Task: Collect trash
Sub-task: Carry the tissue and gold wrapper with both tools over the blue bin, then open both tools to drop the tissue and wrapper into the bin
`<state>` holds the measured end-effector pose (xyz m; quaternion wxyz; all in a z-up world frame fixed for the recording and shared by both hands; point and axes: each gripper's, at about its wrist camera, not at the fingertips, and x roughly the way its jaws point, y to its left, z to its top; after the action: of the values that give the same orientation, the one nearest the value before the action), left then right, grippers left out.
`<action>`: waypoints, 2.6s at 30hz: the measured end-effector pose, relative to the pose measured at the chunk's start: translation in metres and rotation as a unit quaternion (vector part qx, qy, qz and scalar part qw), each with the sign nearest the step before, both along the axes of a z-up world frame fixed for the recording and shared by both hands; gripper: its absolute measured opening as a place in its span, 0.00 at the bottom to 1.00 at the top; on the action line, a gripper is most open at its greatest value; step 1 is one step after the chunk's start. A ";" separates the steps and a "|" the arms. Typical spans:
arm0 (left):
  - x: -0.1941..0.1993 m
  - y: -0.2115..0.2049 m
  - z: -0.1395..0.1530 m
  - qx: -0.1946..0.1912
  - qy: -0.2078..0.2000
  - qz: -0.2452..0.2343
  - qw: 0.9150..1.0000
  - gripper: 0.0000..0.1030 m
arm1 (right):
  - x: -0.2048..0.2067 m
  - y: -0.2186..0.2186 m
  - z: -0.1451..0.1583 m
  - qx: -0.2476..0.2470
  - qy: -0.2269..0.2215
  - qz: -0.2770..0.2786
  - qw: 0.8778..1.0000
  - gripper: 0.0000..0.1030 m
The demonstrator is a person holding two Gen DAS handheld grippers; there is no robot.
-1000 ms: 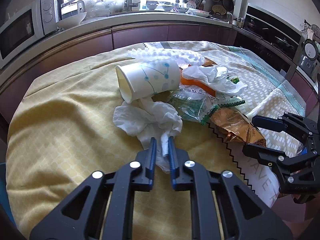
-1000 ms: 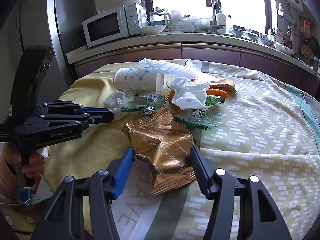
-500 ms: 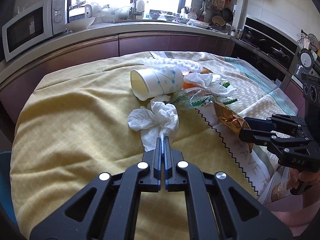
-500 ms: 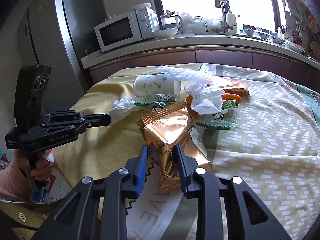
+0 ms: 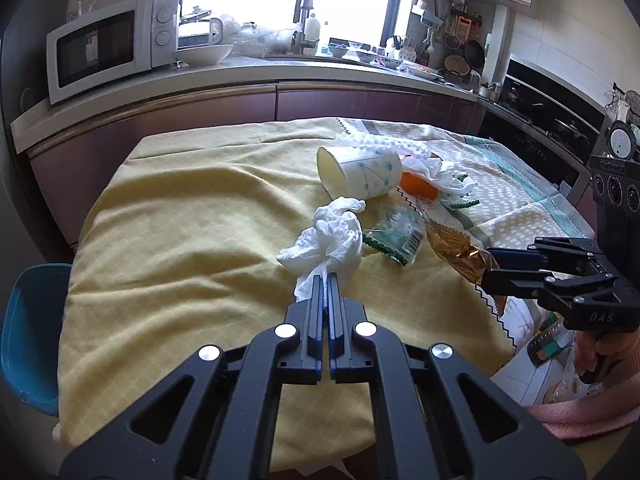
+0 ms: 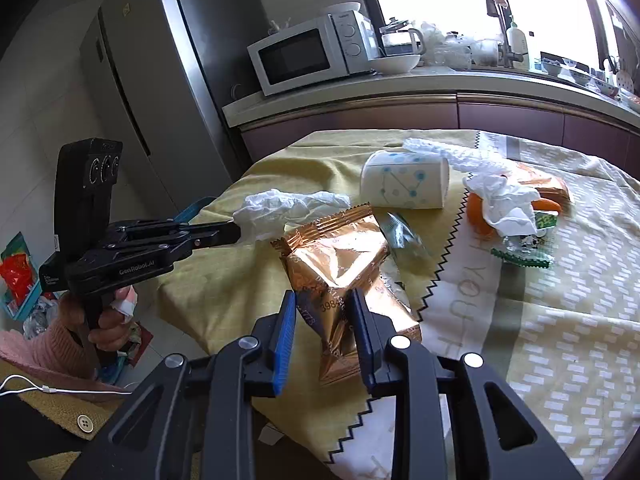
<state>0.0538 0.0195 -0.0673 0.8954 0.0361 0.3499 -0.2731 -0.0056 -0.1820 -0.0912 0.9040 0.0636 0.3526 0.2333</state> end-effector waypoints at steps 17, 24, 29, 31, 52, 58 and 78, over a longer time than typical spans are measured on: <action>-0.013 0.088 0.022 -0.025 -0.023 0.098 0.995 0.02 | 0.023 0.059 0.012 0.023 -0.015 0.070 0.997 0.25; -0.018 0.132 0.035 -0.026 -0.040 0.156 0.987 0.02 | 0.050 0.100 0.026 0.024 -0.031 0.123 0.992 0.25; -0.022 0.169 0.043 -0.026 -0.050 0.203 0.978 0.02 | 0.066 0.133 0.035 0.025 -0.038 0.165 0.985 0.25; -0.022 0.184 0.044 -0.025 -0.052 0.219 0.974 0.02 | 0.072 0.146 0.037 0.027 -0.037 0.180 0.983 0.25; 0.014 0.296 0.001 0.002 -0.009 0.353 0.935 0.02 | 0.150 0.285 0.029 0.070 0.030 0.270 0.960 0.25; 0.032 0.310 -0.014 -0.001 0.010 0.364 0.931 0.02 | 0.173 0.317 0.013 0.054 0.063 0.267 0.960 0.26; 0.056 0.319 -0.057 -0.013 0.045 0.389 0.920 0.12 | 0.188 0.338 -0.011 0.028 0.095 0.232 0.968 0.32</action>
<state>0.1096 0.3383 -0.1248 0.9148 -0.1267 0.3727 0.0907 0.1821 0.1563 -0.1020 0.7851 0.0274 0.4354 0.4398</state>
